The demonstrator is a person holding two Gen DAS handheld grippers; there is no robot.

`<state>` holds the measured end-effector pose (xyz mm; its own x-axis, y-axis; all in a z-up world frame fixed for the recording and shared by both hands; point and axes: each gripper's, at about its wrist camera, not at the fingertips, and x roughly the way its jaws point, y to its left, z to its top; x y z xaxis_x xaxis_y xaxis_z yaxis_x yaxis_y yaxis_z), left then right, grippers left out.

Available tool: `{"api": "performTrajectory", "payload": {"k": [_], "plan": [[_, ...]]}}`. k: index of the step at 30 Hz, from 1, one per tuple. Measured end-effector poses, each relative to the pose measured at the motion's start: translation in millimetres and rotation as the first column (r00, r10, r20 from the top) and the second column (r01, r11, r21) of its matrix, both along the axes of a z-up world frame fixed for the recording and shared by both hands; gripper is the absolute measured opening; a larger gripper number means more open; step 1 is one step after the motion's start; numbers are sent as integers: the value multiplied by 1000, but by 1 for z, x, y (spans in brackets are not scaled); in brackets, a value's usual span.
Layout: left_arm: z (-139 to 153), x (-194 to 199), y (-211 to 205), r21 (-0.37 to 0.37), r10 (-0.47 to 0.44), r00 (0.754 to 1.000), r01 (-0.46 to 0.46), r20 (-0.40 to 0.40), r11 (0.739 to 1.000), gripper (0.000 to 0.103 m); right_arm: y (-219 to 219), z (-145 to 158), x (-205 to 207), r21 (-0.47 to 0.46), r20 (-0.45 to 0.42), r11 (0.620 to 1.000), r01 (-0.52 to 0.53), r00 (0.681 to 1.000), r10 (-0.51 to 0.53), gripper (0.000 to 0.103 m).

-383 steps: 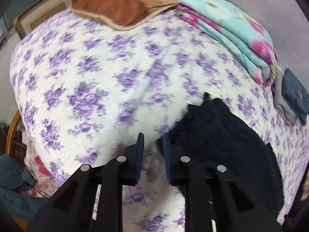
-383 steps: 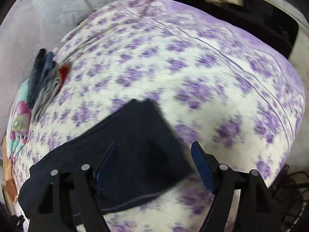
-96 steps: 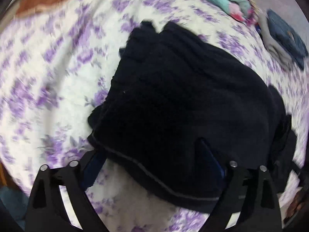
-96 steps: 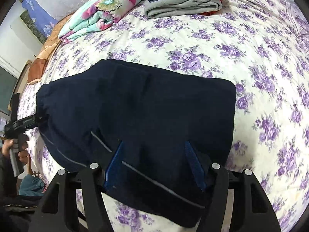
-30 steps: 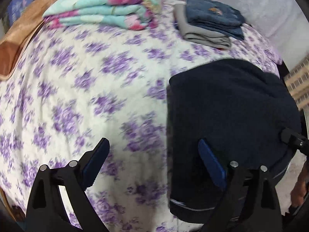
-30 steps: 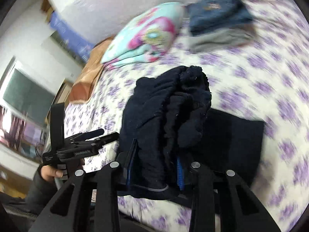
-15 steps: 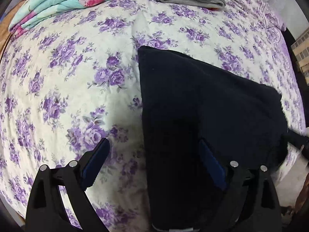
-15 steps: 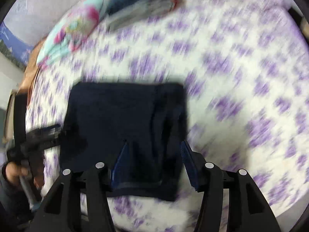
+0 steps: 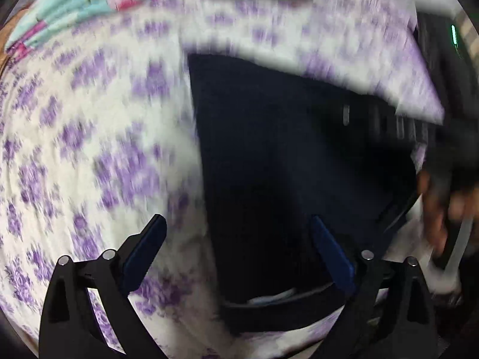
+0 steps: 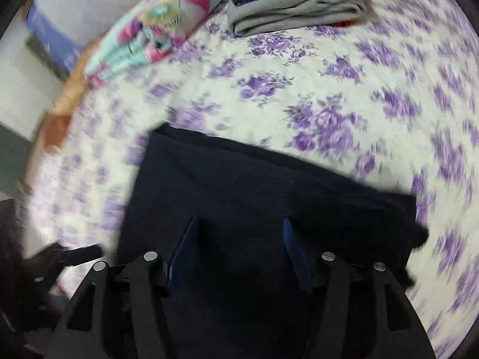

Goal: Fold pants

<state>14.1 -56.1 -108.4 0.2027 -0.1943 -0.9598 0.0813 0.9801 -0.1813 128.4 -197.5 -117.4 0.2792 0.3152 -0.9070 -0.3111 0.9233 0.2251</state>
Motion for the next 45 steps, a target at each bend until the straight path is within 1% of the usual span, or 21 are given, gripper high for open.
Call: {"api": "performTrajectory", "payload": {"k": [2, 4, 6, 8, 11, 12, 14, 15, 16, 18, 22, 26, 27, 29, 30, 32, 34, 37, 41, 44, 45], "plan": [[-12, -4, 7, -36, 30, 1000, -30, -1, 999, 98, 3, -5, 4, -57, 39, 998, 9, 999, -7, 48], [-9, -4, 7, -32, 30, 1000, -30, 3, 999, 98, 3, -2, 2, -63, 38, 997, 39, 999, -37, 50], [-2, -3, 6, -4, 12, 1000, -12, 9, 1000, 98, 1, 6, -3, -42, 21, 998, 42, 999, -41, 66], [8, -2, 10, 10, 18, 999, -18, 31, 1000, 96, -9, 23, -15, -7, 27, 998, 59, 998, -58, 70], [26, -1, 19, -64, 45, 995, -39, 84, 997, 97, -19, 52, -33, 68, 83, 997, 22, 996, -28, 80], [27, 1, 20, -81, 52, 995, -45, 87, 996, 97, -22, 57, -43, 60, 96, 998, -8, 995, 2, 85], [18, 4, 18, -37, 46, 997, -44, 59, 998, 97, -33, 48, -55, -57, 95, 998, -3, 995, 9, 90], [1, 6, 14, 17, 29, 1000, -30, 6, 999, 97, -39, 36, -57, -106, 90, 994, 5, 996, 5, 90], [-8, 7, 12, 21, 19, 1000, -19, -16, 1000, 98, -44, 28, -58, -131, 78, 991, 5, 997, 6, 90], [-7, 4, 13, 17, 24, 1000, -24, 7, 1000, 99, -55, 15, -65, -199, 45, 979, 41, 998, -32, 91], [15, 3, 13, -15, 15, 998, -14, 53, 1000, 98, -84, 36, -81, -47, 39, 992, 113, 993, -111, 91], [33, -2, 11, -67, -18, 994, 25, 111, 997, 98, -72, 54, -100, -32, 62, 999, 18, 998, -16, 91], [28, -3, 8, -46, -29, 995, 33, 100, 998, 98, -66, 51, -103, -45, 53, 999, -1, 999, 3, 91], [1, 1, 5, 2, -29, 999, 29, 14, 1000, 98, -56, 31, -104, -157, 35, 988, -1, 999, 7, 94], [-11, 3, 1, 6, -19, 1000, 20, -17, 1000, 99, -55, 10, -100, -209, -9, 978, 10, 1000, -12, 95], [-11, 1, 2, -5, -8, 1000, 8, 8, 1000, 99, -68, -15, -94, -140, -112, 987, 74, 990, -90, 97], [-4, -2, 2, 4, -31, 999, 31, 20, 1000, 99, -80, -11, -92, -58, -137, 993, 106, 984, -113, 97], [2, 1, 15, -55, -1, 1000, 1, 7, 998, 98, -98, 6, -88, -1, -92, 990, 138, 986, -137, 98], [12, 9, 41, -95, 93, 996, -91, 14, 991, 98, -123, 33, -77, 9, 22, 961, 276, 961, -276, 98], [27, 27, 44, -105, 114, 992, -108, 55, 989, 98, -108, 61, -66, 32, 125, 973, 228, 965, -231, 95], [30, 34, 40, -102, 110, 992, -103, 65, 990, 98, -96, 69, -61, 61, 145, 980, 189, 970, -196, 85]]}}
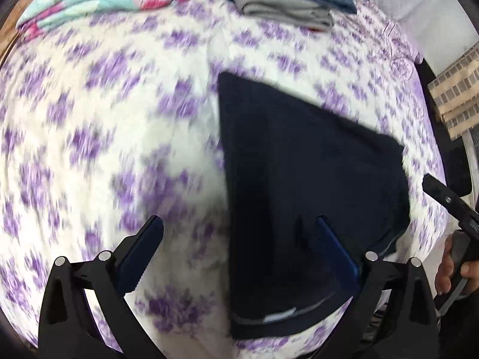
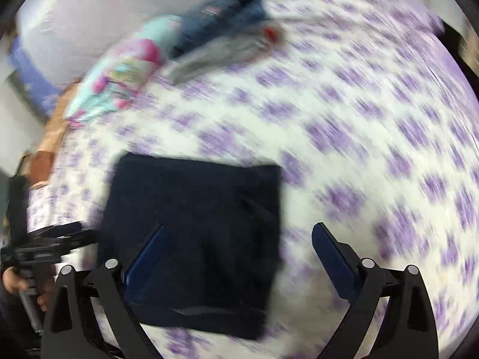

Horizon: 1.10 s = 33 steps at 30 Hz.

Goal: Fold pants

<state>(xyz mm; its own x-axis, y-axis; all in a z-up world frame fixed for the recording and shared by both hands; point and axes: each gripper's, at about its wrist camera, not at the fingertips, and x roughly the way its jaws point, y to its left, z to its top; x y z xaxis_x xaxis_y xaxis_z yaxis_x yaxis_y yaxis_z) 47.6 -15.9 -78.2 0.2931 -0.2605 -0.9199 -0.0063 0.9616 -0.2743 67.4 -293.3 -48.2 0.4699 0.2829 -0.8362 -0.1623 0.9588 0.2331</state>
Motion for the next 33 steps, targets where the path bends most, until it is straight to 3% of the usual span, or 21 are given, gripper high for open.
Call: {"api": "performTrajectory", "payload": {"k": [1, 3, 5, 8, 10, 11, 12, 15, 17, 19, 20, 21, 23, 25, 29, 33], "plan": [[1, 8, -3, 8, -5, 1000, 5, 6, 1000, 98, 12, 5, 6, 25, 11, 999, -42, 999, 42, 78], [5, 22, -20, 63, -41, 999, 39, 23, 997, 98, 42, 3, 24, 74, -27, 987, -143, 989, 145, 41], [2, 24, -28, 90, -59, 998, 58, 17, 994, 98, 65, -7, 40, 101, -79, 974, -201, 975, 209, 24], [-7, 12, -32, 68, -14, 1000, 14, 2, 998, 98, 88, -37, 62, 121, -166, 972, -203, 961, 221, 25], [-18, 7, -42, 81, -12, 1000, 13, -18, 997, 98, 90, -59, 74, 84, -212, 978, -191, 955, 205, 16], [-25, 11, -46, 119, -14, 999, 18, -32, 993, 98, 90, -58, 69, 48, -202, 981, -190, 960, 196, 0], [-34, 13, -45, 145, -19, 999, 26, -46, 989, 99, 79, -58, 78, 5, -176, 985, -174, 969, 172, 0], [-41, 11, -31, 60, 23, 998, -20, -59, 998, 99, 29, -53, 98, 127, -186, 991, -44, 980, 68, 0], [-38, 11, -28, 73, 36, 998, -31, -60, 997, 99, 13, -44, 97, 172, -180, 985, -8, 983, 39, 0], [-30, 9, -29, 107, 40, 998, -35, -43, 994, 98, 20, -32, 86, 168, -167, 985, -34, 984, 63, 15], [-25, 8, -31, 117, 35, 999, -32, -27, 993, 98, 26, -25, 79, 132, -146, 989, -62, 986, 81, 47], [-19, 8, -32, 116, 29, 1000, -27, -10, 993, 98, 34, -17, 67, 99, -108, 990, -99, 988, 110, 70], [-11, 8, -33, 108, 23, 1000, -24, 10, 994, 98, 41, -10, 48, 98, -70, 983, -152, 985, 160, 70], [-7, 9, -36, 113, 20, 1000, -22, 16, 993, 98, 41, -19, 35, 21, -111, 980, -196, 974, 198, 67], [-6, 10, -43, 122, 3, 1000, -4, 12, 993, 98, 24, -20, 15, -136, -83, 978, -157, 986, 147, 70], [-7, 10, -47, 118, -9, 1000, 8, 5, 993, 98, 5, -9, 0, -55, -62, 992, -115, 992, 111, 71]]}}
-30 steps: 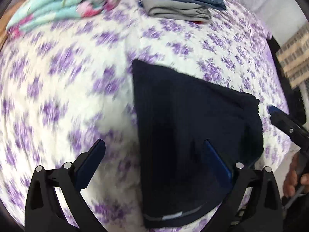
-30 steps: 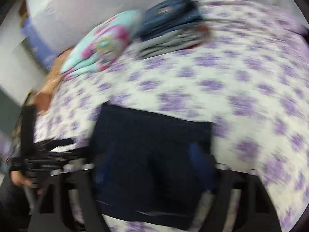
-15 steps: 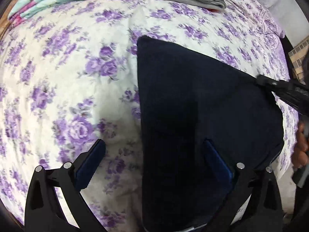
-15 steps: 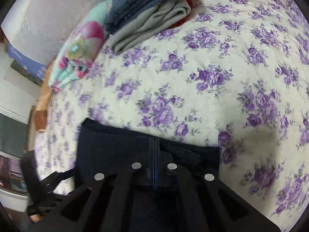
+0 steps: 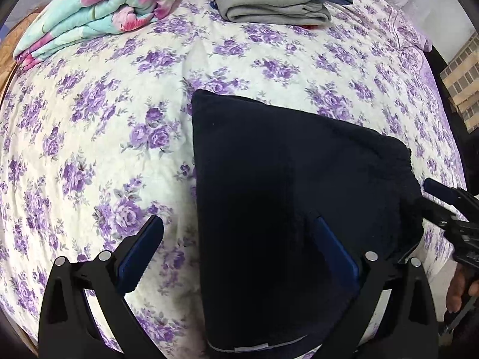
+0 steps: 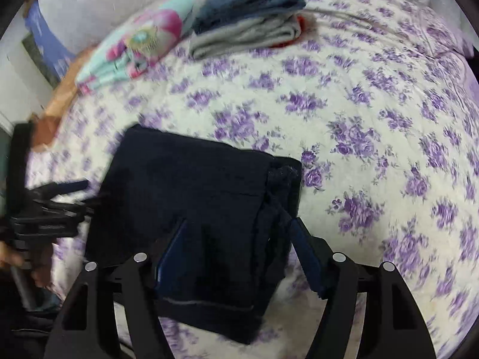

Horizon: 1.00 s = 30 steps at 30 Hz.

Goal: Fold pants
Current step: 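Grasp the folded pants bundle with both tools and lift it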

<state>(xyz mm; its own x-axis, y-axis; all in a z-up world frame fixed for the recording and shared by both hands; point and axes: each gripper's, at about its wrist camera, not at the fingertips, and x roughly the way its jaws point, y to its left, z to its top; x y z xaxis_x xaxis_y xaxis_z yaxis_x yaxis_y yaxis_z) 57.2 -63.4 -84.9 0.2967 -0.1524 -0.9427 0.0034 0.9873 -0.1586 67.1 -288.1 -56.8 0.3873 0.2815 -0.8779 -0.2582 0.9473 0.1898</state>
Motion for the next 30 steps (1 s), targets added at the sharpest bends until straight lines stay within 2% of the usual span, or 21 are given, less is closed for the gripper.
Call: {"api": "performTrajectory", "payload": {"k": [3, 5, 7, 8, 11, 13, 15, 16, 19, 22, 25, 27, 30], "plan": [[-3, -2, -3, 0, -6, 1000, 6, -11, 1000, 98, 9, 1, -12, 6, 12, 1000, -25, 1000, 25, 78], [-8, -4, -4, 4, -11, 1000, 11, -22, 1000, 98, 20, -9, -13, -26, -5, 998, -59, 998, 59, 78], [-23, -7, -6, 25, -20, 998, 22, -61, 999, 98, 28, -34, -15, -189, -59, 980, -57, 997, 47, 79], [-29, -8, -6, 29, -20, 996, 22, -82, 999, 99, 26, -43, -14, -218, -84, 975, -50, 996, 32, 81], [-33, -15, -1, -16, -5, 997, 4, -79, 1000, 99, 1, -50, -12, -60, -162, 997, 51, 985, -60, 82], [-31, -16, 1, -30, -17, 996, 14, -87, 999, 98, -10, -43, -12, 58, -179, 996, 72, 982, -60, 83], [-32, -14, 9, -81, -2, 994, -7, -109, 997, 98, -20, -39, -12, 111, -170, 989, 97, 982, -77, 91], [-33, -14, 13, -111, 10, 993, -24, -119, 993, 98, -26, -39, -10, 134, -169, 983, 123, 981, -99, 92], [-36, -8, 23, -187, 35, 989, -62, -142, 980, 98, -49, -47, -4, 261, -216, 935, 239, 959, -184, 92], [-43, 2, 19, -274, -30, 983, -22, -181, 962, 98, -56, -65, 7, 339, -283, 893, 296, 937, -204, 92], [-60, 12, 8, -303, -84, 970, 12, -227, 953, 98, -40, -82, 16, 358, -330, 891, 280, 930, -160, 94], [-63, 15, 5, -307, -86, 974, 18, -211, 952, 99, -26, -86, 18, 339, -311, 903, 265, 937, -159, 99], [-65, 18, 4, -305, -78, 970, 5, -229, 952, 99, -11, -85, 19, 285, -295, 926, 246, 942, -159, 97]]}}
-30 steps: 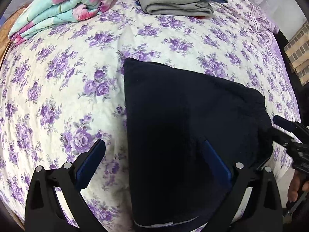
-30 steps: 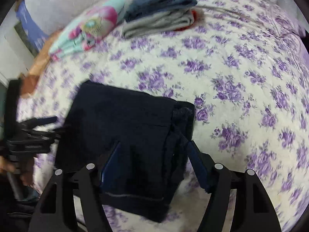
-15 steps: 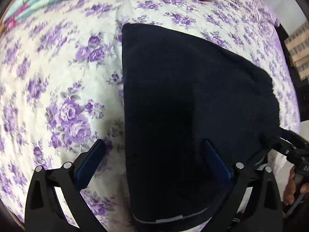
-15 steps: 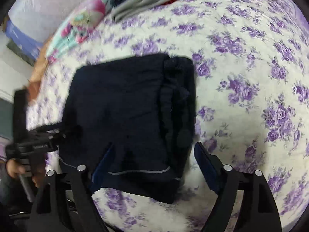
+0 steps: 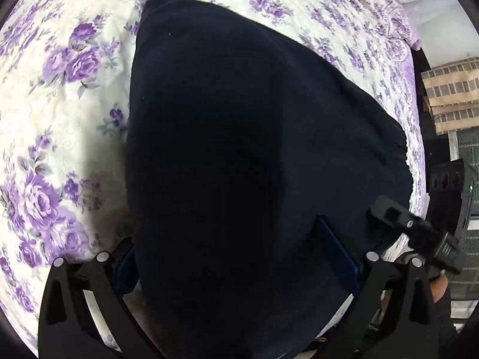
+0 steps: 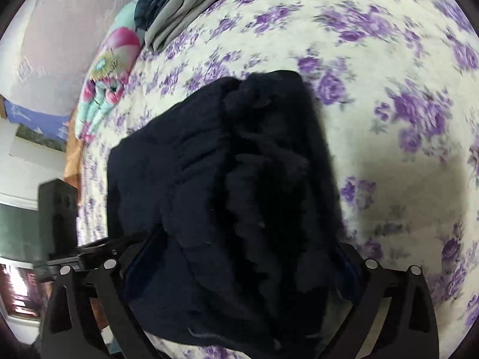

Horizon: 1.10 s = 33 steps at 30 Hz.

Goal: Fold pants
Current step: 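Grasp the folded pants bundle with both tools and lift it, then carry the bundle with both tools and place it on the grey clothes stack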

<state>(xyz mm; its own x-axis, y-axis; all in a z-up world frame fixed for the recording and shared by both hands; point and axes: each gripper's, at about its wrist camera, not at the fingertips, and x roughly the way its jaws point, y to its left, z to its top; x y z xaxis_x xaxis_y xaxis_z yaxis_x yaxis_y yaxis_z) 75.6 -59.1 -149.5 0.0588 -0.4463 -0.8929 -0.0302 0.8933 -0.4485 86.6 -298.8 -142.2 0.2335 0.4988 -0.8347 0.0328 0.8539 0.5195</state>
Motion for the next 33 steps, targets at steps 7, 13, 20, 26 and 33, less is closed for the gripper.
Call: {"api": "performTrajectory", "payload": {"k": [7, 13, 20, 26, 33], "plan": [[43, -9, -28, 226, -63, 997, 50, 49, 973, 67, 24, 39, -7, -66, 24, 992, -105, 994, 107, 41], [10, -2, -19, 125, -14, 1000, 17, -28, 992, 88, 23, 4, 12, -95, -77, 990, -108, 992, 101, 67], [43, -10, -16, 167, -41, 998, 32, 50, 985, 42, 16, 2, 18, 130, -82, 984, -119, 988, 130, 36], [114, -11, 0, 119, -58, 985, 38, 166, 992, 22, 29, 67, 36, 176, 61, 961, -213, 977, 206, 34], [204, 58, 13, 72, -19, 930, -8, 366, 997, 22, 44, 176, 105, 54, 336, 948, -314, 900, 279, 34]]}}
